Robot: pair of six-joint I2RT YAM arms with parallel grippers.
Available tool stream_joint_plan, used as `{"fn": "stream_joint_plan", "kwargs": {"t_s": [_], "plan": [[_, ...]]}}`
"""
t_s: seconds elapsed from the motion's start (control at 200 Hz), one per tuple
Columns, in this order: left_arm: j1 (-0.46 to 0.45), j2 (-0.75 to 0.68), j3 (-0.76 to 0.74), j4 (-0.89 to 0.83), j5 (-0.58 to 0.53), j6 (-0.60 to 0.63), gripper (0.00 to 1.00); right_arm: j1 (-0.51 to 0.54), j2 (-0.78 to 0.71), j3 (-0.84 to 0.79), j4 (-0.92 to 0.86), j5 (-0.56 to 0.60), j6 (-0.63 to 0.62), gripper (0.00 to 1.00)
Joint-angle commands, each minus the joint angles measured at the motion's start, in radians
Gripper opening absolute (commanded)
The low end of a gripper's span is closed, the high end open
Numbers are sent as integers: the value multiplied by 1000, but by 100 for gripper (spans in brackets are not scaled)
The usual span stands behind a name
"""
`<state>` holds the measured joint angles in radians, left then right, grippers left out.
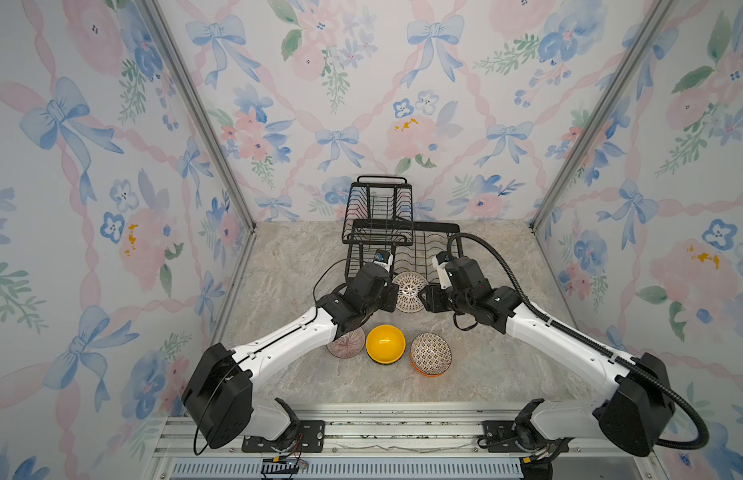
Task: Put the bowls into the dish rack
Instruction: 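Grasp the bowl's rim with the right gripper while left gripper holds it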
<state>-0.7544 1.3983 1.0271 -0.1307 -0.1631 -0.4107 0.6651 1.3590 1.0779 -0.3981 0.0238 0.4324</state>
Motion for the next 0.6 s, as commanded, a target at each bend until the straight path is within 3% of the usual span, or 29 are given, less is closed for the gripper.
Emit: {"fn": "stream_joint_plan", "kwargs": {"t_s": [0.0, 0.175, 0.295, 0.49, 0.595], "plan": [[-8, -7, 14, 80, 16, 9, 0, 14, 20, 32, 23, 39, 20, 47], [-8, -12, 5, 83, 18, 4, 0, 19, 28, 36, 32, 50, 19, 24], [-11, -10, 2, 88, 26, 1, 0, 21, 29, 38, 35, 59, 17, 19], [-27, -6, -1, 93, 31, -2, 0, 23, 20, 35, 35, 70, 17, 0], [-31, -9, -6, 98, 34, -5, 0, 24, 3, 29, 34, 80, 17, 0]]}}
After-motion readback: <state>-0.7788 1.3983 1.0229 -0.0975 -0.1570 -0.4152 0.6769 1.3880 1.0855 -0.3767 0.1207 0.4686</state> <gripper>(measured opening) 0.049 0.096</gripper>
